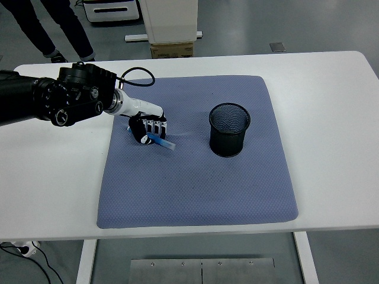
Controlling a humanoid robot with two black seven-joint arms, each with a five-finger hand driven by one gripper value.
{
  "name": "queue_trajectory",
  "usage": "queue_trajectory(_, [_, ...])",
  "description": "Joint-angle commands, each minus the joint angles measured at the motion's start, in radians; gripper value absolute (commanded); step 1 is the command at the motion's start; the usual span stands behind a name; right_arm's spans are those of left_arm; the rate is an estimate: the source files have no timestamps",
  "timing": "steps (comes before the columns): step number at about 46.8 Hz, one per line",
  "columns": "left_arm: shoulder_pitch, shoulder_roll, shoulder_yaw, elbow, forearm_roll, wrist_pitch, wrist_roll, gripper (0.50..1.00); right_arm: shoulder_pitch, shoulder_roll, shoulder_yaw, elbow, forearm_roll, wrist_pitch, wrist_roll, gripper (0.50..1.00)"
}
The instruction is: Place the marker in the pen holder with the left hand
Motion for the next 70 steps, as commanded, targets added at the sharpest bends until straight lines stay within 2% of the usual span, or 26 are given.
queue_trajectory(1, [-0.005,0.0,-0.003,0.001,-0.005,0.0,0.0,0.5,0.0,0.0,0.0,0.0,0.0,0.0,0.0,1.0])
queue_trajectory(13, [-0.016,0.003,-0.076,0.004,-0.02,-0.006,0.0,0.5,0.0,0.0,0.0,0.0,0.0,0.0,0.0,1.0])
queue_trajectory(19, [-0.036,0.003,-0.11,0.004,-0.055,-0.04,0.002,0.5,0.0,0.0,0.0,0.0,0.0,0.0,0.0,1.0])
queue_trajectory(29, [-0.047,0.005,-0.113,0.012,-0.062,-0.044,0.002,0.5,0.0,0.0,0.0,0.0,0.0,0.0,0.0,1.0])
queue_trajectory(46, [-0.091,0.005,-0.18,0.012,-0.088,-0.087,0.003,0.5,0.0,0.0,0.0,0.0,0.0,0.0,0.0,1.0])
queue_trajectory(50, [-0.097,-0.004,-0.226,0.012,-0.089,-0.101,0.029,0.5,0.0,0.0,0.0,0.0,0.0,0.0,-0.002,1.0])
queue_trajectory(66, [-0.116,-0.035,-0.277,0.011,-0.143,-0.13,0.037,0.5,0.0,0.0,0.0,0.0,0.0,0.0,0.0,1.0])
queue_trajectory(70, [-0.114,-0.053,-0.302,0.009,-0.189,-0.136,0.067,0.5,0.0,0.0,0.0,0.0,0.0,0.0,0.0,1.0])
